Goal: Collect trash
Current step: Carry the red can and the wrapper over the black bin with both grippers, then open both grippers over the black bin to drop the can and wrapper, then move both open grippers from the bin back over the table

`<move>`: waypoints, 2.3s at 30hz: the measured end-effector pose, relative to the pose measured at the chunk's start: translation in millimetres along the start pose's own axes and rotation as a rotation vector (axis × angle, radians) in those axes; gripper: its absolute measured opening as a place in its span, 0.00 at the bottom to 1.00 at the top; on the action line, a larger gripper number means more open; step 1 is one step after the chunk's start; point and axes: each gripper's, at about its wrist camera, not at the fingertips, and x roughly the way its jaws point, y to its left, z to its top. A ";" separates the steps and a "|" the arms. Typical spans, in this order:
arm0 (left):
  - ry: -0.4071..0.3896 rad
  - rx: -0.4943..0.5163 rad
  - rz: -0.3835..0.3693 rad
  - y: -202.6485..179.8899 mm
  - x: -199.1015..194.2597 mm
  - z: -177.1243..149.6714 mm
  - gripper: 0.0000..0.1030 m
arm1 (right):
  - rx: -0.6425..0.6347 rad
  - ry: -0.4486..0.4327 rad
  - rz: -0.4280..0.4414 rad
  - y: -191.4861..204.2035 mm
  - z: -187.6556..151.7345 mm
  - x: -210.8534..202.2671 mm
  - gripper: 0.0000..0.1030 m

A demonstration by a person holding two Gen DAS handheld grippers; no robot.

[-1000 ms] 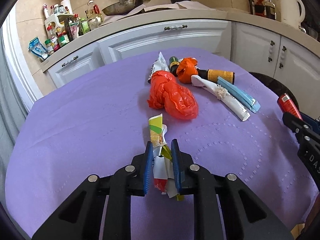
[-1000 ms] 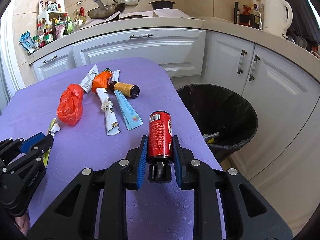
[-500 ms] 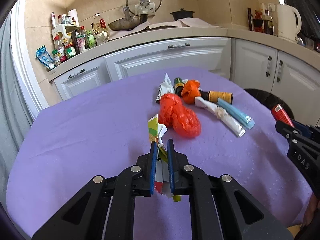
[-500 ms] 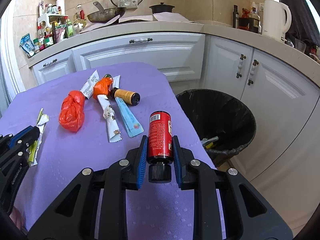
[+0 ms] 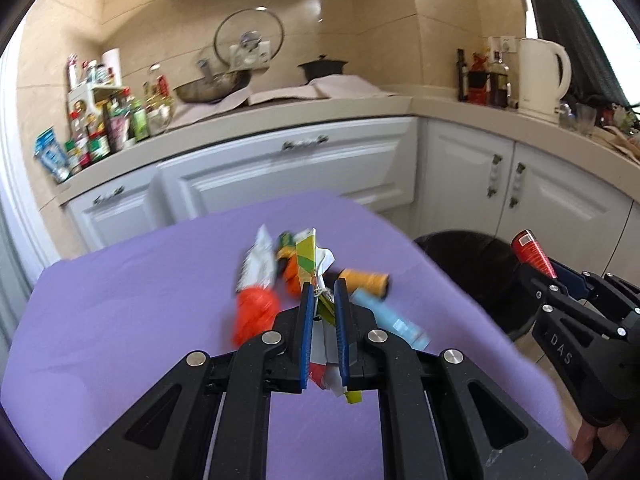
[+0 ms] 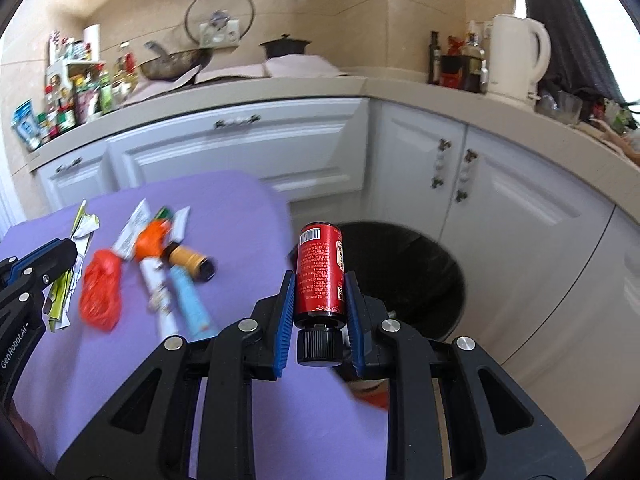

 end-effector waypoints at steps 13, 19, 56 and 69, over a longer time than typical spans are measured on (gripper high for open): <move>-0.008 0.070 -0.089 -72.8 57.2 44.6 0.11 | 0.065 -0.029 -0.105 -68.4 36.9 42.7 0.23; 0.034 0.097 -0.099 -99.2 90.1 47.9 0.11 | 0.082 -0.004 -0.119 -88.5 38.2 67.8 0.23; 0.170 0.052 -0.058 -89.5 123.6 46.3 0.44 | 0.100 0.050 -0.099 -88.1 29.3 99.6 0.36; 0.172 -0.024 0.073 9.1 73.1 13.7 0.50 | 0.047 0.071 0.053 -11.6 17.5 63.6 0.36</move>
